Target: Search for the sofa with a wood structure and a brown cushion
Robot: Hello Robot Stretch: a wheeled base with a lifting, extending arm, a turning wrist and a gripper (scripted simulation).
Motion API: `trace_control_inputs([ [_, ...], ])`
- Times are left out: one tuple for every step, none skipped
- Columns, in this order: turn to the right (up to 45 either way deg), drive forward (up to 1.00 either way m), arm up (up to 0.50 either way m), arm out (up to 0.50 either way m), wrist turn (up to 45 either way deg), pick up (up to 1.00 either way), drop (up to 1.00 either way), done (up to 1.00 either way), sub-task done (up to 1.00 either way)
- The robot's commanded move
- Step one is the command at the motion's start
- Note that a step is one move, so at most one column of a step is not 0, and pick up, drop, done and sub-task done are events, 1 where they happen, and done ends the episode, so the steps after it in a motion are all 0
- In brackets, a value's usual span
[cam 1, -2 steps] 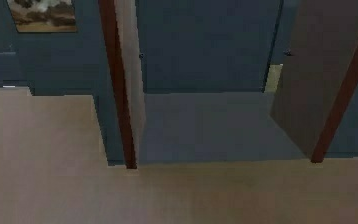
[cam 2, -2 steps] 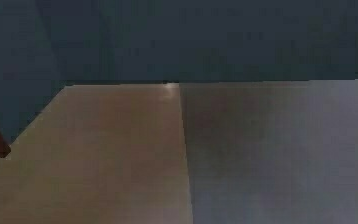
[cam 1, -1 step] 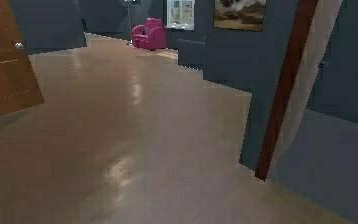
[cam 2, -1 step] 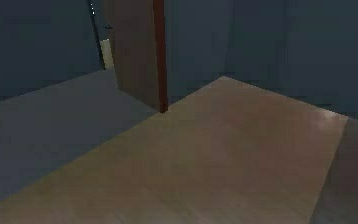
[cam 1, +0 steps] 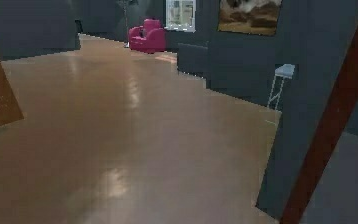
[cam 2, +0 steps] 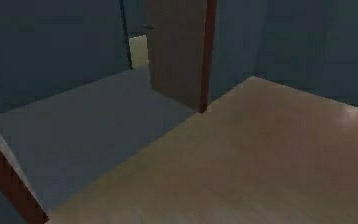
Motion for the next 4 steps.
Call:
trace_control_inputs([
  [-45.0, 0.00, 0.00, 0.00, 0.0, 0.00, 0.00, 0.00, 0.00],
  [0.0, 0.05, 0.00, 0.00, 0.0, 0.00, 0.00, 0.00, 0.00],
  [-6.0, 0.00, 0.00, 0.00, 0.0, 0.00, 0.00, 0.00, 0.00],
  [0.0, 1.00, 0.00, 0.00, 0.0, 0.00, 0.00, 0.00, 0.00],
])
